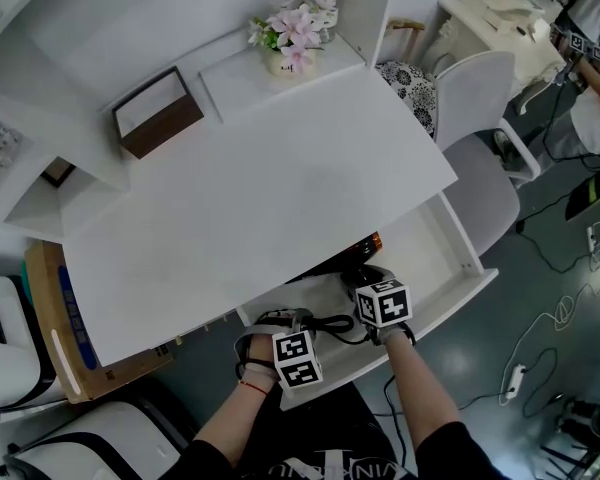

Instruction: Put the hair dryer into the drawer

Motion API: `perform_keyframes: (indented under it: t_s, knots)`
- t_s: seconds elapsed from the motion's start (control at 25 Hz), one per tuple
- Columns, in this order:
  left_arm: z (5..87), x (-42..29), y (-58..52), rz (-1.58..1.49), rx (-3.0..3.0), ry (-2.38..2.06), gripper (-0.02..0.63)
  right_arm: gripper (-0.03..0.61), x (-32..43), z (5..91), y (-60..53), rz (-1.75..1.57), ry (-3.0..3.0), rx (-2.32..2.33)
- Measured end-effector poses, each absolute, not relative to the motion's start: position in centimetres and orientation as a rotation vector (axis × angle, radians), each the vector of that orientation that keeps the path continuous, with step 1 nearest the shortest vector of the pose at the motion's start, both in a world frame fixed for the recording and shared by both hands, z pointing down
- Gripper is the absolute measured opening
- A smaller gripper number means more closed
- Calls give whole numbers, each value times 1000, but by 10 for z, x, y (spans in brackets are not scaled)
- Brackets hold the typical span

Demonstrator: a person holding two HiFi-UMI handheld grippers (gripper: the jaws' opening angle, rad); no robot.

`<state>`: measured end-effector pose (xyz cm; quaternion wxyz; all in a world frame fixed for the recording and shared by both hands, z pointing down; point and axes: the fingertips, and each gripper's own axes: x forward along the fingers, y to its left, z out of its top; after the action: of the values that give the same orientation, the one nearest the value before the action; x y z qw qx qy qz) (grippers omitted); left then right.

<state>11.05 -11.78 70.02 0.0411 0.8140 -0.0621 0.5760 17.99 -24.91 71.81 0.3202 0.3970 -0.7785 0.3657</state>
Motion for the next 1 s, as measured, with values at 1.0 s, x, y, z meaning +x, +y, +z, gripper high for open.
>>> perform_keyframes:
  t_s: [1.0]
  knots:
    - [718, 110, -109, 1812, 2464, -98, 146, 232, 198, 711, -234, 856, -1957, 1021]
